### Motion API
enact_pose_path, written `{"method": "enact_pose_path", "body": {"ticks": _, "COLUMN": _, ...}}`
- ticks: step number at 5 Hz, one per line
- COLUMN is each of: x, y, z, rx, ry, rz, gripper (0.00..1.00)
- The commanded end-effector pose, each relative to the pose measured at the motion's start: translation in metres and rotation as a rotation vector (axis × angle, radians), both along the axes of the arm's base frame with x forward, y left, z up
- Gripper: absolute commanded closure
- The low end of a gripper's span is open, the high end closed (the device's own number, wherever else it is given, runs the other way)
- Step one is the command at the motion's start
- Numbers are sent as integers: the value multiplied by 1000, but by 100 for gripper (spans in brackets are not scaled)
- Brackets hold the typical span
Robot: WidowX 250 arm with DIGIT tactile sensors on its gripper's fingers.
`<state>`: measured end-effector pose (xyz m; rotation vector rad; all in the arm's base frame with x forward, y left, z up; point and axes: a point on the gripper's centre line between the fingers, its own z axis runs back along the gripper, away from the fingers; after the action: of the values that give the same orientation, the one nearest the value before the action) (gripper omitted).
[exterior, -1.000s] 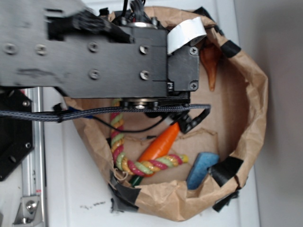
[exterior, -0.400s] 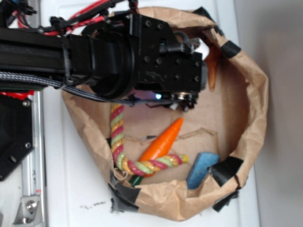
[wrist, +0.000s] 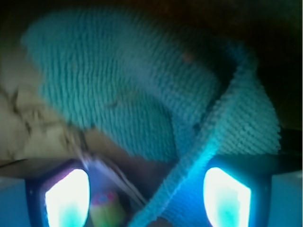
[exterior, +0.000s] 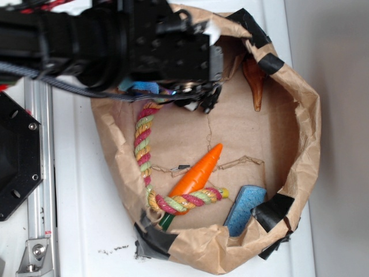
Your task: Grab the blue cloth.
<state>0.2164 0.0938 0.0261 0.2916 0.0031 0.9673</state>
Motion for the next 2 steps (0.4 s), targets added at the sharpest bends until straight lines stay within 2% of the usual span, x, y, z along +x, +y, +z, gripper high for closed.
{"method": "enact_pose_path", "body": {"ticks": 1, "x": -12, "y": 24, "z": 3, "rx": 14, "ry": 19, "rz": -76, "gripper": 0}}
{"method": "enact_pose_path", "body": {"ticks": 2, "x": -25, "y": 27, "z": 5, "rx": 40, "ry": 30, "rz": -80, "gripper": 0}}
